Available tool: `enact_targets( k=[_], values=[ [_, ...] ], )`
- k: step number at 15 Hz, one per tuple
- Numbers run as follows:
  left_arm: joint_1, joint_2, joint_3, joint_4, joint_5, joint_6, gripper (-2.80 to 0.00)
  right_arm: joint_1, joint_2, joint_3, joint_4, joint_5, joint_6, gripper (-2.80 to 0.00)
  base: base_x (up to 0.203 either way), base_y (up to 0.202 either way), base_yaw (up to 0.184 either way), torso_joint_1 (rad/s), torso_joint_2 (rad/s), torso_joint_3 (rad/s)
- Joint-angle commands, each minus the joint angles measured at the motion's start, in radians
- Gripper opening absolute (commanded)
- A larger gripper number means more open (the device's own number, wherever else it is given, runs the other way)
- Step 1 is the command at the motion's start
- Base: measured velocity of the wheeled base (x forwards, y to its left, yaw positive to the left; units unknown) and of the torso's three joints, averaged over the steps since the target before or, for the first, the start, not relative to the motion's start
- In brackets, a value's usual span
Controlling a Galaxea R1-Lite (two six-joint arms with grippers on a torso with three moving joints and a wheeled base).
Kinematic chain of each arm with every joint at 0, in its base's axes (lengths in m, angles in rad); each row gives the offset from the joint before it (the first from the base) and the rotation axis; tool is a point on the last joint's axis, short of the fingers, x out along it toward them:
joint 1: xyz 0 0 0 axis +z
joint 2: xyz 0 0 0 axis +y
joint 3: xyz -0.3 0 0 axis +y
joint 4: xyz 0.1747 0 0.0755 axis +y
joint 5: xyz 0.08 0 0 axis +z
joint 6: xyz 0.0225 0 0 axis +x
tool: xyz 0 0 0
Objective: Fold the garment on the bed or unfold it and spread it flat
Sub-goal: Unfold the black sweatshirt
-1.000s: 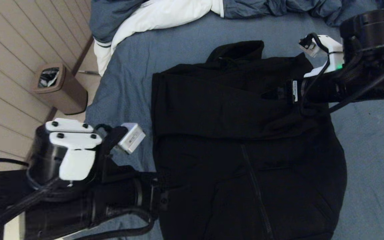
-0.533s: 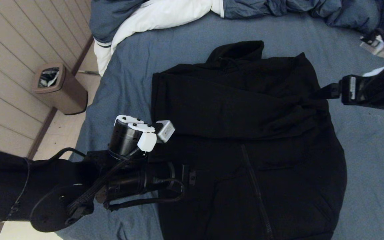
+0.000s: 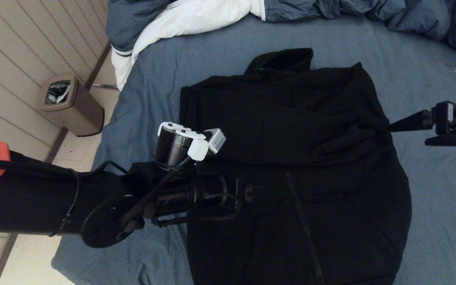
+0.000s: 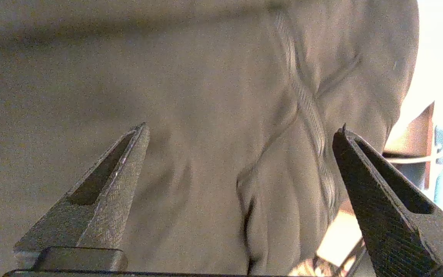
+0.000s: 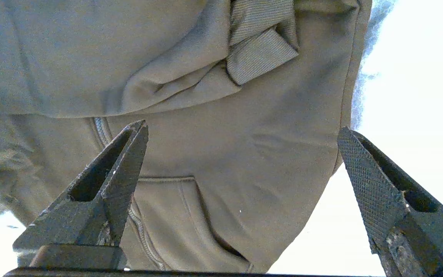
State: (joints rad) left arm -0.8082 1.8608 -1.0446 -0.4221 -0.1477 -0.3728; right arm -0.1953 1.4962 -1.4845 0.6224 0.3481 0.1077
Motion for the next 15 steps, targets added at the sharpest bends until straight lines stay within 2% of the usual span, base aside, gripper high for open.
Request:
enact_targets(
  k=[1, 2, 4, 7, 10, 12, 15],
  values=[
    [-0.001, 0.042, -0.096, 0.026, 0.004, -0.002, 0.00, -0.004, 0.029, -0.006, 0.003, -0.007, -0.002, -2.80, 0.000, 0.000, 0.000, 0.000, 0.00, 0.000],
    [-0.001, 0.046, -0.137, 0.069, 0.010, -0.005, -2.80, -0.001, 0.027, -0.005, 0.002, -0.012, -0.003, -2.80, 0.000, 0.000, 0.000, 0.000, 0.00, 0.000],
    [0.011, 0.047, -0.218, 0.149, 0.023, -0.015, -2.80, 0.001, 0.026, -0.013, 0.003, -0.010, -0.029, -2.80, 0.000, 0.000, 0.000, 0.000, 0.00, 0.000],
    [0.031, 0.070, -0.300, 0.166, 0.021, -0.015, -2.80, -0.002, 0.044, -0.016, -0.004, -0.023, -0.049, -2.80, 0.000, 0.000, 0.000, 0.000, 0.00, 0.000],
    [0.032, 0.152, -0.414, 0.189, 0.024, -0.015, -2.80, 0.005, 0.086, -0.020, -0.015, -0.076, -0.054, -2.80, 0.000, 0.000, 0.000, 0.000, 0.00, 0.000],
    [0.032, 0.199, -0.496, 0.240, 0.026, -0.013, -2.80, 0.031, 0.105, -0.027, -0.057, -0.082, -0.053, -2.80, 0.000, 0.000, 0.000, 0.000, 0.00, 0.000],
    [0.032, 0.245, -0.559, 0.255, 0.027, -0.001, -2.80, 0.061, 0.120, -0.041, -0.117, -0.101, -0.052, -2.80, 0.000, 0.000, 0.000, 0.000, 0.00, 0.000]
  ],
)
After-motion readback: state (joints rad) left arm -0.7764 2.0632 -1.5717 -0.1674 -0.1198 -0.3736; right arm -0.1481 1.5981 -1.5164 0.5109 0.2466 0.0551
